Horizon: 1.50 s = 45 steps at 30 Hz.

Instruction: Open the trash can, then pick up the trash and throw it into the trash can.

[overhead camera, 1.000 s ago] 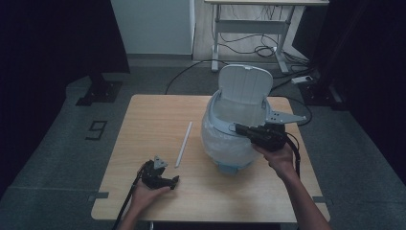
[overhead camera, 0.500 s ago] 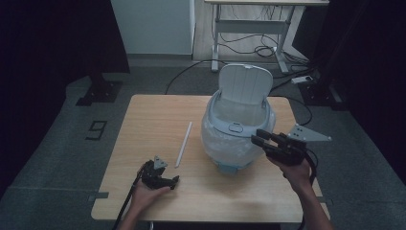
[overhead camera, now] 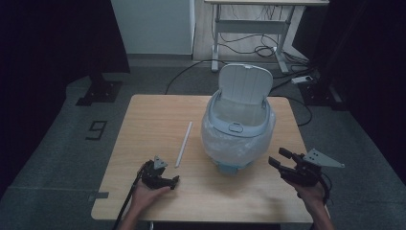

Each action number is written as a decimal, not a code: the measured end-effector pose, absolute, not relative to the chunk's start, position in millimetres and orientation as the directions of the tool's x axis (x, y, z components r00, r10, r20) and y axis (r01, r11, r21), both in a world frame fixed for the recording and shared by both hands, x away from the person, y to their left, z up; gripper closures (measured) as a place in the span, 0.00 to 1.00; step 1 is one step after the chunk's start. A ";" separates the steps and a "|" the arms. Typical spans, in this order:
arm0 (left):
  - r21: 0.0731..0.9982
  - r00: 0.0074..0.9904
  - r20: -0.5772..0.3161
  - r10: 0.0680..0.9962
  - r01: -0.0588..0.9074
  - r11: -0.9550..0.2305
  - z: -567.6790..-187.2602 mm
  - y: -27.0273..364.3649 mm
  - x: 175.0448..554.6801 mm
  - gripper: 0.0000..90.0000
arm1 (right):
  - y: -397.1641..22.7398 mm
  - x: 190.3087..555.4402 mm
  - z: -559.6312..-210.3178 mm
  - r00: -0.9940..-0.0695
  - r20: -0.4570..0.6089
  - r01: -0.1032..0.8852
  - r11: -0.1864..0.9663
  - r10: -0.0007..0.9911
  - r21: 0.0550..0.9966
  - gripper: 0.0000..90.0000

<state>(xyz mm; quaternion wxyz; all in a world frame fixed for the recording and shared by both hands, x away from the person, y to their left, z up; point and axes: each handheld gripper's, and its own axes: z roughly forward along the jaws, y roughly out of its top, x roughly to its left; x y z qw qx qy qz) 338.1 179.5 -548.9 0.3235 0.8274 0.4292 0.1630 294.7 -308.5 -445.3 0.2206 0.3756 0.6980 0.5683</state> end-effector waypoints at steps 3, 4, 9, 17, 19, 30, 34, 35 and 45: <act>0.675 0.578 -0.008 0.816 0.605 -0.422 -548.9 179.4 338.0 0.08 | -314.9 296.0 -467.1 -0.593 0.144 0.325 0.071 0.793 0.943 0.42; 0.675 0.578 -0.008 0.816 0.605 -0.422 -548.9 179.4 338.0 0.08 | -314.9 296.0 -467.1 -0.593 0.144 0.325 0.071 0.793 0.943 0.42; 0.676 0.578 -0.008 0.816 0.605 -0.422 -548.8 179.4 337.8 0.08 | -318.0 298.4 -493.2 -0.569 0.164 0.392 0.091 0.806 0.915 0.42; 0.678 0.574 -0.006 0.819 0.604 -0.418 -546.6 180.6 334.6 0.12 | -318.4 297.7 -504.1 -0.561 0.171 0.419 0.100 0.810 0.902 0.42; 0.687 0.574 -0.016 0.819 0.601 -0.408 -544.5 181.0 333.9 0.12 | -320.1 297.0 -505.0 -0.559 0.171 0.419 0.098 0.812 0.903 0.42; 0.736 0.561 -0.039 0.827 0.576 -0.355 -530.3 185.3 330.2 0.14 | -327.0 295.0 -512.9 -0.524 0.175 0.438 0.087 0.833 0.895 0.42; 0.743 0.560 -0.036 0.828 0.569 -0.353 -525.5 184.7 330.3 0.15 | -324.3 295.9 -516.6 -0.526 0.166 0.447 0.105 0.834 0.888 0.42; 0.745 0.558 -0.037 0.829 0.569 -0.349 -524.8 184.6 330.9 0.15 | -323.4 296.1 -517.7 -0.525 0.162 0.449 0.110 0.836 0.887 0.42; 0.739 0.545 -0.045 0.837 0.582 -0.339 -519.2 179.5 346.2 0.16 | -319.5 297.2 -523.2 -0.515 0.172 0.471 0.110 0.839 0.875 0.42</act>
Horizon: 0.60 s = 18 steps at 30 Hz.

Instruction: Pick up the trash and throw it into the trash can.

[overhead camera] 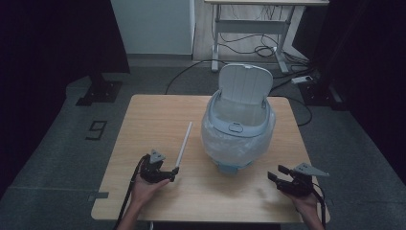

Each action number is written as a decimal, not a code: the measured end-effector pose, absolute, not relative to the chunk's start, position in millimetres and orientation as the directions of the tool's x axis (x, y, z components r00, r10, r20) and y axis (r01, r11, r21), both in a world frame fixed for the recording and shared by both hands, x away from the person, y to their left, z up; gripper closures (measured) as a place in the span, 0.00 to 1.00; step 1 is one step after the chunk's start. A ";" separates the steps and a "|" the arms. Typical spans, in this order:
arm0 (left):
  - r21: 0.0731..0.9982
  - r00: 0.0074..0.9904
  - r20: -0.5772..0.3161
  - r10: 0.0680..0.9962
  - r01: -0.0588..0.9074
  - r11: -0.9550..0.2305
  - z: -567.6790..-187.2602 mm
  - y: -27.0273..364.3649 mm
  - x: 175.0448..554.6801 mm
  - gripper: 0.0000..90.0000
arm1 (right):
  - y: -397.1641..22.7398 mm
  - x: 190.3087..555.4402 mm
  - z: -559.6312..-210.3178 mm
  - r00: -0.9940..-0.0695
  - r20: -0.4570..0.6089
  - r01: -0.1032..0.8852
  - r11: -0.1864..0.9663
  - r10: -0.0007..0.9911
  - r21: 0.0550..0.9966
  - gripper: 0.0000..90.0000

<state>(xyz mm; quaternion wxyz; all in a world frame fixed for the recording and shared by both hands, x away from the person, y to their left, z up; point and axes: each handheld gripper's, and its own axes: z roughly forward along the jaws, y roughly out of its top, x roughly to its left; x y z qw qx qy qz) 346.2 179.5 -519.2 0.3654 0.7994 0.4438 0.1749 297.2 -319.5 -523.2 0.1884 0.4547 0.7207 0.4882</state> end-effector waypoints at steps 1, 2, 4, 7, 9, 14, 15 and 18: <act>0.740 0.540 -0.048 0.840 0.584 -0.333 -518.0 179.0 348.5 0.16 | -319.6 297.2 -523.4 -0.514 0.173 0.472 0.108 0.840 0.875 0.42; 0.742 0.537 -0.053 0.842 0.586 -0.327 -516.7 178.5 351.2 0.16 | -319.9 297.2 -523.4 -0.513 0.173 0.474 0.110 0.841 0.874 0.42; 0.740 0.532 -0.055 0.845 0.590 -0.323 -514.1 177.2 357.6 0.16 | -320.8 297.2 -523.9 -0.510 0.172 0.474 0.109 0.843 0.874 0.42; 0.733 0.525 -0.058 0.849 0.600 -0.321 -511.6 174.4 368.7 0.16 | -322.3 297.6 -524.9 -0.505 0.169 0.476 0.111 0.846 0.872 0.42; 0.730 0.523 -0.066 0.850 0.606 -0.317 -511.1 172.4 375.5 0.16 | -323.3 297.9 -525.5 -0.499 0.167 0.481 0.111 0.850 0.870 0.42; 0.720 0.517 -0.073 0.853 0.619 -0.314 -512.1 166.0 390.2 0.17 | -325.9 298.7 -526.3 -0.490 0.172 0.486 0.104 0.855 0.868 0.42; 0.716 0.518 -0.070 0.853 0.622 -0.319 -512.9 162.9 395.3 0.18 | -326.3 298.7 -526.7 -0.488 0.174 0.488 0.102 0.855 0.867 0.42; 0.712 0.516 -0.068 0.854 0.624 -0.321 -514.3 159.6 400.3 0.18 | -326.1 298.7 -527.1 -0.488 0.173 0.489 0.104 0.856 0.866 0.42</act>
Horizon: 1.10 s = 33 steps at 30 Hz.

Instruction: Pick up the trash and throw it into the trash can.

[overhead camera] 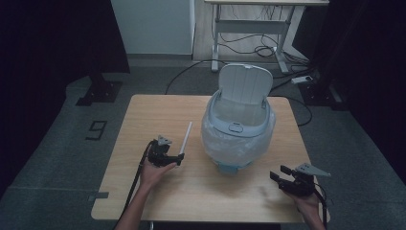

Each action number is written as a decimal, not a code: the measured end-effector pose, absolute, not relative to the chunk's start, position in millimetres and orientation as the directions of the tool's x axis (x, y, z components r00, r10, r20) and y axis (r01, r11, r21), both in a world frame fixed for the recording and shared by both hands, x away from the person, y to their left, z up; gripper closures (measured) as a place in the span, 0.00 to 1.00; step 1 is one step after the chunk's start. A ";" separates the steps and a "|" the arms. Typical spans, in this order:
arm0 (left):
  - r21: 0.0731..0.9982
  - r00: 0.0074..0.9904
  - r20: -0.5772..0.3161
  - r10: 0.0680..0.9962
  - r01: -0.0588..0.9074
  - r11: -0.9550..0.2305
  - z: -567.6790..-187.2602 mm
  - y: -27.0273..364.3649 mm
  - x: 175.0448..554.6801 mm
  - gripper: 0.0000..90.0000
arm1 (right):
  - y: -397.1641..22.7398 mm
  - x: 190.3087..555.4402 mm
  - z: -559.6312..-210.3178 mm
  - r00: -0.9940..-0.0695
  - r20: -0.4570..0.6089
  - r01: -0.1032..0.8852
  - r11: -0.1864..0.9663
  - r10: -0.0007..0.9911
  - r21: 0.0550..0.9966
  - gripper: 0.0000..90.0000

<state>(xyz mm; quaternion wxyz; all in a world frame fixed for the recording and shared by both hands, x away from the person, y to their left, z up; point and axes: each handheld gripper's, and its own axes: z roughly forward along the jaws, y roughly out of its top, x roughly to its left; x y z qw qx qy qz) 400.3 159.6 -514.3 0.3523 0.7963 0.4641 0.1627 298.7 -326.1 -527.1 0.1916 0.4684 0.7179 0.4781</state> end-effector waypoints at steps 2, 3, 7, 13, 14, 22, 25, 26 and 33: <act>0.710 0.514 -0.064 0.856 0.626 -0.323 -516.0 156.5 405.0 0.19 | -325.7 298.9 -527.5 -0.488 0.171 0.490 0.107 0.856 0.865 0.42; 0.708 0.514 -0.061 0.856 0.627 -0.326 -517.1 155.1 407.5 0.19 | -325.5 299.0 -527.8 -0.489 0.169 0.490 0.109 0.856 0.865 0.42; 0.699 0.510 -0.051 0.859 0.632 -0.334 -522.3 149.9 417.0 0.22 | -324.7 299.5 -528.8 -0.489 0.163 0.492 0.116 0.857 0.863 0.42; 0.685 0.503 -0.043 0.863 0.644 -0.341 -531.0 144.8 429.1 0.25 | -325.3 299.5 -528.5 -0.487 0.162 0.492 0.116 0.858 0.863 0.42; 0.684 0.502 -0.042 0.864 0.644 -0.341 -532.3 144.3 430.5 0.26 | -325.8 299.6 -528.4 -0.486 0.165 0.492 0.112 0.858 0.863 0.42; 0.672 0.482 -0.021 0.876 0.655 -0.345 -541.8 140.2 433.5 0.37 | -325.1 299.7 -529.2 -0.481 0.159 0.491 0.115 0.862 0.863 0.43; 0.672 0.478 -0.013 0.878 0.654 -0.347 -542.1 139.5 432.5 0.41 | -325.4 299.4 -528.8 -0.477 0.159 0.489 0.111 0.864 0.865 0.43; 0.671 0.475 -0.009 0.880 0.655 -0.347 -541.7 139.3 432.3 0.43 | -325.5 299.3 -528.8 -0.475 0.160 0.489 0.109 0.865 0.865 0.43; 0.687 0.485 -0.005 0.875 0.637 -0.350 -541.9 142.8 428.9 0.66 | -325.6 299.4 -529.3 -0.471 0.159 0.492 0.109 0.867 0.864 0.43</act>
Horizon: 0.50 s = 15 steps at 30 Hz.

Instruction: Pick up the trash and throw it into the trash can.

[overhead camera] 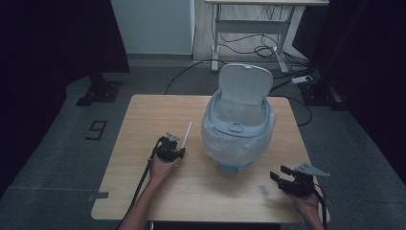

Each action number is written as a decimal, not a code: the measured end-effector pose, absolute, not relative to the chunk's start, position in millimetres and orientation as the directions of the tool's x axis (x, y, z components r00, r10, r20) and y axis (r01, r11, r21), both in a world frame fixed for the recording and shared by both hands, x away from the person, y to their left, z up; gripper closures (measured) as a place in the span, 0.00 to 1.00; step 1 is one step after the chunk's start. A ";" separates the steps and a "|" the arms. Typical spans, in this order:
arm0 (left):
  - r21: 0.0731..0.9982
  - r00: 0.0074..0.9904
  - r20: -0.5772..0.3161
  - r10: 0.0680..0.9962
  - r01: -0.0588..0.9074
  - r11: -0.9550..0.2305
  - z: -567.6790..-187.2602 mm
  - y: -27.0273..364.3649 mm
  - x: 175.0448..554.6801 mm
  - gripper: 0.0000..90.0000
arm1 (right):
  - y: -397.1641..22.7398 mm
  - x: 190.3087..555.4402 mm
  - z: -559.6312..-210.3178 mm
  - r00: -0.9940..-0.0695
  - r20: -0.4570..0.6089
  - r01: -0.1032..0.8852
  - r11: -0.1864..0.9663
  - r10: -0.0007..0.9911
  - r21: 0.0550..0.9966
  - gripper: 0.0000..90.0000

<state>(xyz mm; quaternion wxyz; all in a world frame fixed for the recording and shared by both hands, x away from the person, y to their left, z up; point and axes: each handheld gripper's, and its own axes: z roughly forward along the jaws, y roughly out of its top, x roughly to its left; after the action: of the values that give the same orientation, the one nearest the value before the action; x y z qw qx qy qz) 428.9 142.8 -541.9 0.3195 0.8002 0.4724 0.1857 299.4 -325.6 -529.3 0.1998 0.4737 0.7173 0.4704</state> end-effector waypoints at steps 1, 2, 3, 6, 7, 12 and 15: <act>0.688 0.484 -0.004 0.875 0.636 -0.349 -541.9 143.8 428.1 0.73 | -325.1 299.3 -529.5 -0.471 0.159 0.492 0.109 0.867 0.863 0.43; 0.689 0.483 -0.005 0.875 0.636 -0.348 -541.9 145.0 427.2 0.73 | -325.1 299.3 -529.5 -0.471 0.159 0.492 0.109 0.867 0.863 0.43; 0.689 0.482 -0.004 0.876 0.636 -0.347 -541.8 146.1 426.4 0.76 | -324.7 299.1 -529.6 -0.471 0.159 0.493 0.109 0.868 0.863 0.43; 0.692 0.482 -0.002 0.876 0.633 -0.347 -542.2 149.0 424.0 0.84 | -322.9 298.7 -529.8 -0.474 0.155 0.493 0.115 0.866 0.862 0.43; 0.695 0.482 -0.004 0.876 0.631 -0.344 -542.5 149.9 423.3 0.85 | -322.6 298.8 -530.0 -0.474 0.155 0.494 0.116 0.867 0.862 0.43; 0.714 0.485 -0.011 0.874 0.616 -0.332 -544.8 154.5 420.1 0.89 | -322.7 299.8 -531.0 -0.465 0.156 0.499 0.112 0.871 0.859 0.43; 0.715 0.487 -0.025 0.873 0.619 -0.324 -545.0 158.1 418.0 0.89 | -323.3 299.6 -531.0 -0.459 0.156 0.500 0.109 0.875 0.859 0.43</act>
<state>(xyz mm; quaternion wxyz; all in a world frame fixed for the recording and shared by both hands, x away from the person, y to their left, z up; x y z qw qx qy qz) 418.0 158.1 -545.0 0.3407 0.7920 0.4710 0.1867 299.6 -323.3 -531.0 0.2018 0.4794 0.7168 0.4644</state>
